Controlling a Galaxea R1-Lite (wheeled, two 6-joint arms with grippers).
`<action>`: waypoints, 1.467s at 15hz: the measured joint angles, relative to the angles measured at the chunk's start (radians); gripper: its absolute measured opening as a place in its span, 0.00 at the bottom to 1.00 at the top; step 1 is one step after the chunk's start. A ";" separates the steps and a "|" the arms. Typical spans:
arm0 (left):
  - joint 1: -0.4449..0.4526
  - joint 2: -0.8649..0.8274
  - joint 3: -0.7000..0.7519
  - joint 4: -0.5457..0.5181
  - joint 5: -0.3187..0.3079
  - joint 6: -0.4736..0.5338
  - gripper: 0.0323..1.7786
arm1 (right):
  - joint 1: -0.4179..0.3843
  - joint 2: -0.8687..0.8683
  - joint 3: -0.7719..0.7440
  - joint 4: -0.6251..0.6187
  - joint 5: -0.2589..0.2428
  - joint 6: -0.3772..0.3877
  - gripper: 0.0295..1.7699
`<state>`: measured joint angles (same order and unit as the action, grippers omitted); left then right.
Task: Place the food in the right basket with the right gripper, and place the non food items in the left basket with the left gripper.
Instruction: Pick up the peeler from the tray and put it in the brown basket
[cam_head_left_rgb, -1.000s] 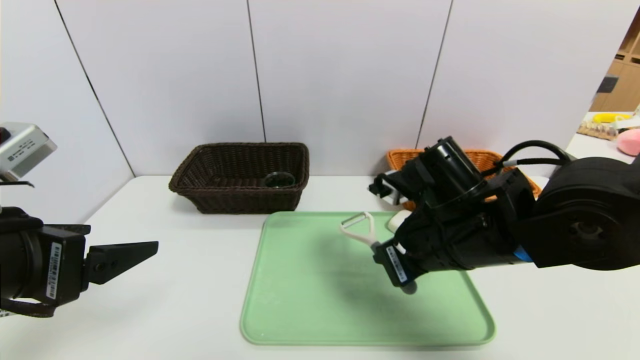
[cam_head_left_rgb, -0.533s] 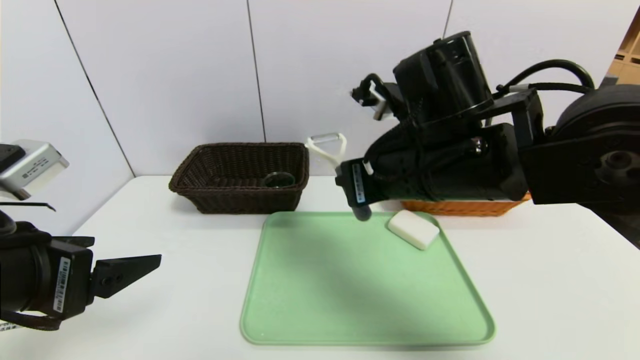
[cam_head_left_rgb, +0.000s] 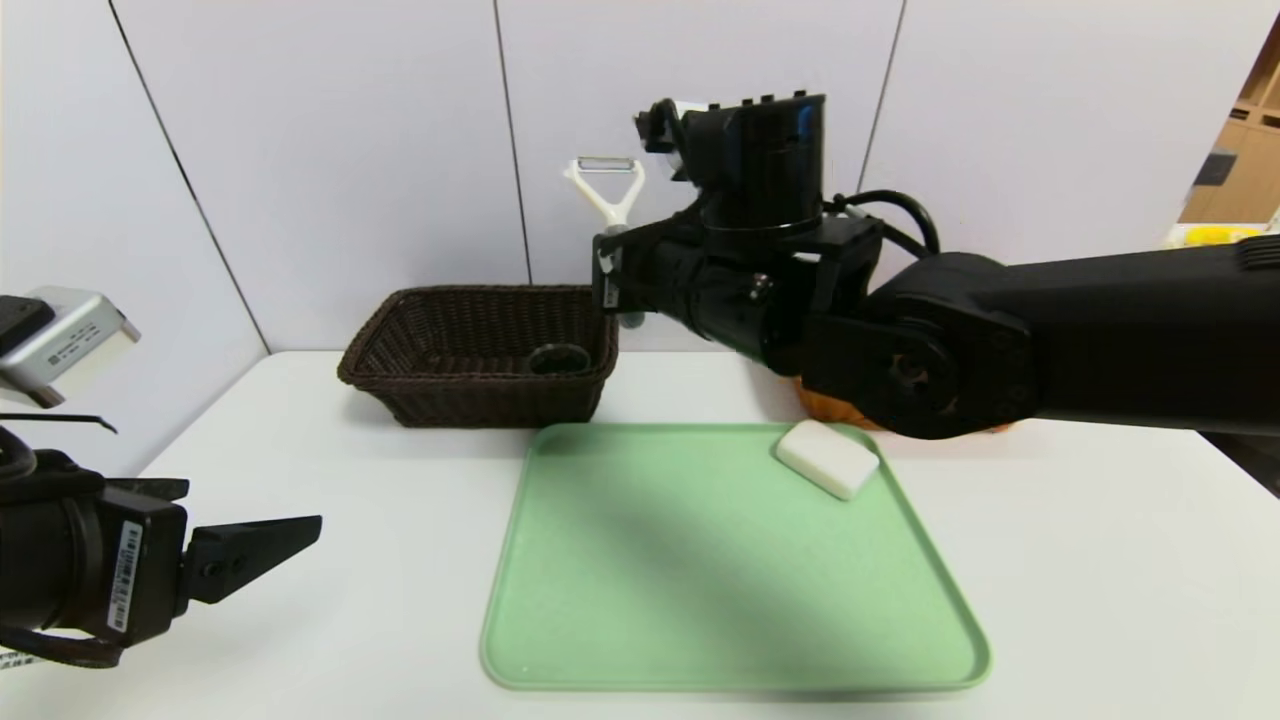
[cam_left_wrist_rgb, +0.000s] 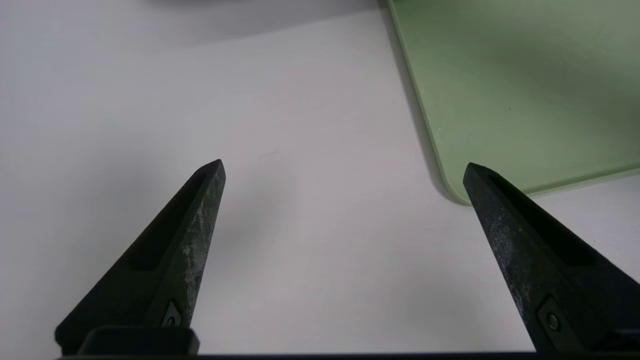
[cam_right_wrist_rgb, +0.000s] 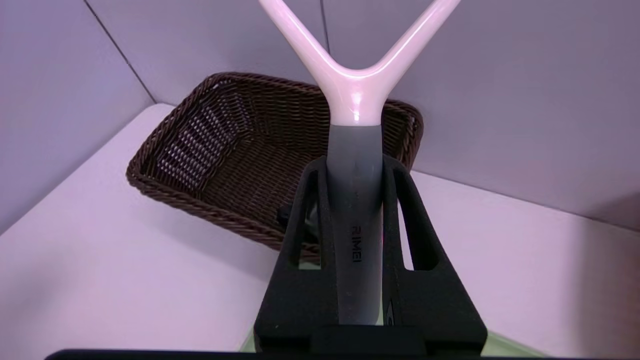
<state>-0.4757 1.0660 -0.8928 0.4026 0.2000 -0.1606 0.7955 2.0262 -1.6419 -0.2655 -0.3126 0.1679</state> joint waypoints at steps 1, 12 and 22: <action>0.000 0.001 0.000 0.001 0.000 0.000 0.95 | 0.000 0.028 -0.034 -0.009 -0.001 0.000 0.14; 0.000 0.003 0.032 0.002 0.004 0.002 0.95 | 0.024 0.335 -0.314 -0.171 0.007 -0.042 0.14; 0.000 0.003 0.056 0.001 0.002 0.004 0.95 | 0.012 0.444 -0.315 -0.334 0.034 -0.086 0.14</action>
<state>-0.4753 1.0689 -0.8366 0.4040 0.2023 -0.1566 0.8077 2.4702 -1.9570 -0.5998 -0.2781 0.0817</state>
